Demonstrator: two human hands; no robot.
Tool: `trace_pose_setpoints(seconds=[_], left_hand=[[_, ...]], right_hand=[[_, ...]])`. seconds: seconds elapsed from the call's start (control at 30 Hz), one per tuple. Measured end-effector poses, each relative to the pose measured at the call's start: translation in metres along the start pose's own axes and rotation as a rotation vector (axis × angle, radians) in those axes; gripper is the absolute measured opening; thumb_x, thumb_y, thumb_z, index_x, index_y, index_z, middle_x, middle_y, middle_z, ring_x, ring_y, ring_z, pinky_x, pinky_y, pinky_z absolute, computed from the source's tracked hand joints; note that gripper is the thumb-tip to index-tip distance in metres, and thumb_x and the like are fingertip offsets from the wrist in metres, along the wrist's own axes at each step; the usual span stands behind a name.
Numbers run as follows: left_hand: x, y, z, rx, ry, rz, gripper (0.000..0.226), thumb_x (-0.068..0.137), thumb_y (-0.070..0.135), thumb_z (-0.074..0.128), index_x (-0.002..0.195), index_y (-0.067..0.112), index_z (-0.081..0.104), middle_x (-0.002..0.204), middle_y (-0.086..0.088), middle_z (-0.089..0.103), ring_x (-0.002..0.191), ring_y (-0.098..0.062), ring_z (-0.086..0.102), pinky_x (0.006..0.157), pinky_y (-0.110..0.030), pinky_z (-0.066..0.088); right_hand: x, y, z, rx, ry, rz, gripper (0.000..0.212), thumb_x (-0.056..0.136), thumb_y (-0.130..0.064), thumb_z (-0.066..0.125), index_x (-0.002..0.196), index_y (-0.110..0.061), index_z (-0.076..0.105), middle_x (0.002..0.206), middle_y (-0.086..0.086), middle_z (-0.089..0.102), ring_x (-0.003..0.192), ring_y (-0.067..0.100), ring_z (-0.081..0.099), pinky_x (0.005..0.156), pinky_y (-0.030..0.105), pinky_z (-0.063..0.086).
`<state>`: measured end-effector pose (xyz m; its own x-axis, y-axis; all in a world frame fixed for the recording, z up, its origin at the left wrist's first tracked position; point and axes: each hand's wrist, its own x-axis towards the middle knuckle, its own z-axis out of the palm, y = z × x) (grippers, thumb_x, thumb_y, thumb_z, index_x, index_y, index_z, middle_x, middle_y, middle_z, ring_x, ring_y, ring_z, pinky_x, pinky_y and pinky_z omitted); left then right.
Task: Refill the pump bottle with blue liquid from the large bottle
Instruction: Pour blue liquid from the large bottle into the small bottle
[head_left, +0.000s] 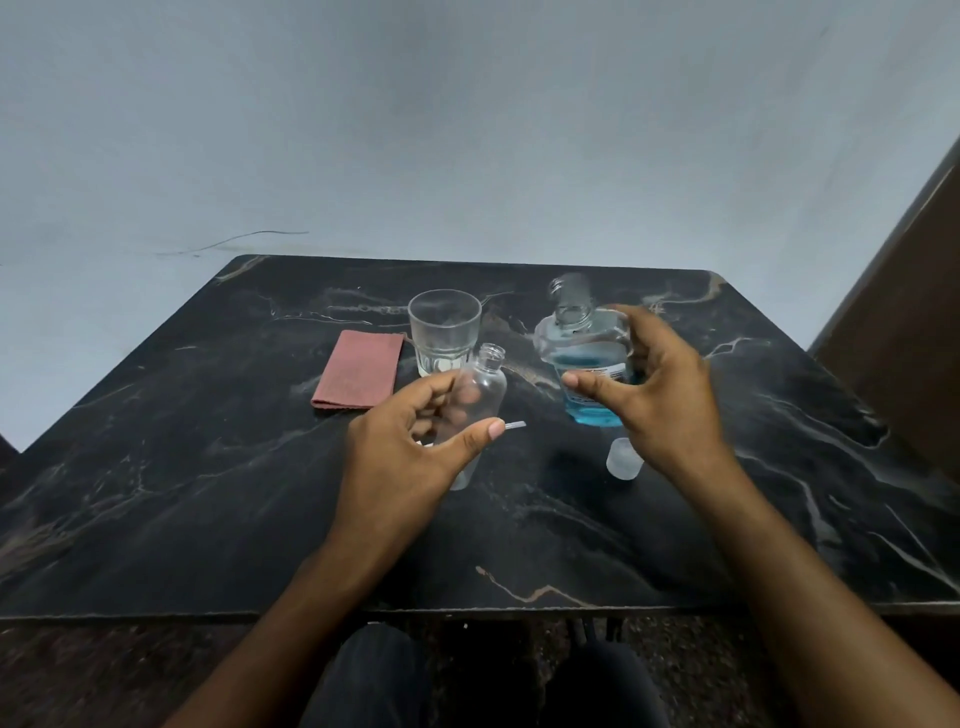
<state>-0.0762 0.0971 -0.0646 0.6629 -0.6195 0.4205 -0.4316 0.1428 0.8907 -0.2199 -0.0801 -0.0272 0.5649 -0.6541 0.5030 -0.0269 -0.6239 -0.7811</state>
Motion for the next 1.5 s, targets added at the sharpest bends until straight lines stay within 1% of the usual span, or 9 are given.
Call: trace_pose_setpoints(seconds=[0.17, 0.3, 0.4, 0.47, 0.63, 0.87, 1.07, 1.17, 1.5], left_hand=[[0.002, 0.002, 0.007, -0.011, -0.013, -0.002, 0.048, 0.065, 0.047, 0.082, 0.111, 0.047, 0.068, 0.104, 0.027, 0.076, 0.095, 0.004, 0.073, 0.082, -0.014, 0.057], [0.001, 0.001, 0.012, -0.021, -0.021, -0.011, 0.052, 0.065, 0.046, 0.083, 0.116, 0.039, 0.071, 0.103, 0.023, 0.077, 0.090, 0.000, 0.074, 0.076, -0.016, 0.057], [0.002, -0.001, 0.013, -0.008, -0.023, -0.014, 0.054, 0.069, 0.033, 0.089, 0.120, 0.031, 0.073, 0.103, 0.022, 0.077, 0.089, -0.001, 0.074, 0.076, -0.014, 0.057], [0.002, -0.002, 0.014, 0.003, -0.025, -0.019, 0.057, 0.070, 0.026, 0.091, 0.123, 0.026, 0.073, 0.103, 0.024, 0.077, 0.089, 0.003, 0.073, 0.076, -0.012, 0.056], [0.001, -0.002, 0.015, 0.027, -0.025, -0.006, 0.056, 0.070, 0.023, 0.092, 0.122, 0.030, 0.072, 0.101, 0.025, 0.076, 0.088, 0.004, 0.073, 0.076, -0.010, 0.055], [0.000, 0.004, 0.016, 0.070, -0.025, 0.009, 0.058, 0.069, 0.023, 0.092, 0.115, 0.047, 0.065, 0.099, 0.028, 0.076, 0.087, 0.005, 0.072, 0.074, -0.007, 0.053], [-0.001, 0.006, 0.017, 0.079, -0.032, 0.020, 0.060, 0.070, 0.023, 0.092, 0.117, 0.048, 0.063, 0.099, 0.024, 0.075, 0.091, 0.008, 0.071, 0.076, -0.005, 0.053], [-0.001, 0.003, 0.017, 0.072, -0.037, 0.021, 0.060, 0.070, 0.023, 0.092, 0.123, 0.039, 0.067, 0.102, 0.023, 0.076, 0.092, 0.008, 0.072, 0.078, -0.007, 0.053], [-0.003, 0.003, 0.018, 0.071, -0.035, 0.021, 0.062, 0.070, 0.020, 0.092, 0.121, 0.043, 0.064, 0.102, 0.025, 0.075, 0.094, 0.011, 0.071, 0.079, -0.005, 0.053]], right_hand=[[0.002, -0.001, -0.011, -0.303, -0.008, -0.172, 0.061, 0.069, -0.012, 0.088, 0.123, -0.023, 0.065, 0.109, -0.011, 0.069, 0.089, -0.003, 0.067, 0.079, -0.001, 0.047], [0.001, 0.000, -0.016, -0.424, 0.001, -0.247, 0.060, 0.071, -0.006, 0.088, 0.125, -0.017, 0.066, 0.114, -0.007, 0.069, 0.100, 0.005, 0.063, 0.085, -0.003, 0.043], [0.001, 0.001, -0.017, -0.455, -0.006, -0.260, 0.059, 0.073, -0.006, 0.086, 0.127, -0.016, 0.066, 0.119, 0.000, 0.071, 0.103, 0.008, 0.063, 0.088, -0.002, 0.042], [0.001, 0.001, -0.017, -0.466, -0.012, -0.263, 0.059, 0.074, -0.007, 0.086, 0.128, -0.017, 0.065, 0.120, 0.000, 0.071, 0.105, 0.010, 0.064, 0.090, 0.001, 0.043], [0.000, -0.001, -0.019, -0.493, -0.025, -0.296, 0.059, 0.075, -0.008, 0.085, 0.129, -0.015, 0.064, 0.122, 0.003, 0.070, 0.109, 0.018, 0.065, 0.093, 0.032, 0.057], [-0.001, 0.000, -0.019, -0.514, -0.022, -0.342, 0.059, 0.074, -0.007, 0.084, 0.128, -0.015, 0.064, 0.120, 0.004, 0.071, 0.107, 0.018, 0.065, 0.090, 0.032, 0.055], [0.000, 0.003, -0.020, -0.556, -0.013, -0.382, 0.057, 0.075, -0.007, 0.085, 0.127, -0.015, 0.064, 0.120, 0.005, 0.071, 0.109, 0.023, 0.066, 0.091, 0.043, 0.058], [0.001, 0.005, -0.022, -0.574, -0.008, -0.398, 0.057, 0.075, -0.005, 0.085, 0.127, -0.014, 0.064, 0.120, 0.007, 0.071, 0.110, 0.026, 0.066, 0.089, 0.047, 0.058], [0.000, 0.003, -0.021, -0.593, 0.000, -0.442, 0.059, 0.073, -0.004, 0.085, 0.127, -0.015, 0.063, 0.118, 0.007, 0.071, 0.108, 0.026, 0.066, 0.090, 0.044, 0.058]])
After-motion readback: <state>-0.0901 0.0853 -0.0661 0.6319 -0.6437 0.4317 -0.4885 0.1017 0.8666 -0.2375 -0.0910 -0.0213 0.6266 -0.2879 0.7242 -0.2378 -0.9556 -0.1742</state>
